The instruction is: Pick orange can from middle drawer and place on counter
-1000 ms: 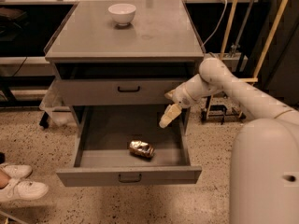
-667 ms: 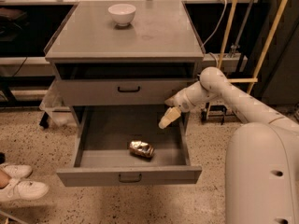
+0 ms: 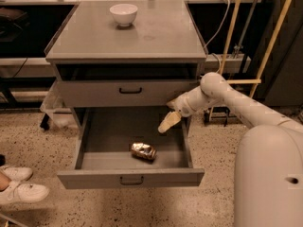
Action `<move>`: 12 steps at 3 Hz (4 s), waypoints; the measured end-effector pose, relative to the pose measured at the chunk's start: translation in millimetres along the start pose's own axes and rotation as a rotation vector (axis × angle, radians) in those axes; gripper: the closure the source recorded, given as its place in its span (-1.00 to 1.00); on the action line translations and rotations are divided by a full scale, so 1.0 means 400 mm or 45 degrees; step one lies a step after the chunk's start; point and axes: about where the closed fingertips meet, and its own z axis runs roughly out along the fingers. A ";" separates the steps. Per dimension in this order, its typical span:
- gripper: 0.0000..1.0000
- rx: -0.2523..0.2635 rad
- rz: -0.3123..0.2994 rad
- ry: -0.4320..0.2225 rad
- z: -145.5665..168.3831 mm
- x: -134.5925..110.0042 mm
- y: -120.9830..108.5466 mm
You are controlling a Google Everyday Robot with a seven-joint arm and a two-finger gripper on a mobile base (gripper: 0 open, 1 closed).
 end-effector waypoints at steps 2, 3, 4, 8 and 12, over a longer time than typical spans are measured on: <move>-1.00 0.100 0.064 0.046 0.125 0.017 0.093; -1.00 0.095 0.058 0.041 0.123 0.015 0.092; -1.00 0.031 0.064 -0.062 0.174 0.034 0.117; -1.00 0.146 0.145 -0.183 0.389 0.095 0.181; -1.00 0.131 0.236 -0.036 0.626 0.058 0.179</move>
Offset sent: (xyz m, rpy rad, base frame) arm -0.0108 0.0254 -0.0002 -0.0244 -0.0264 -0.0470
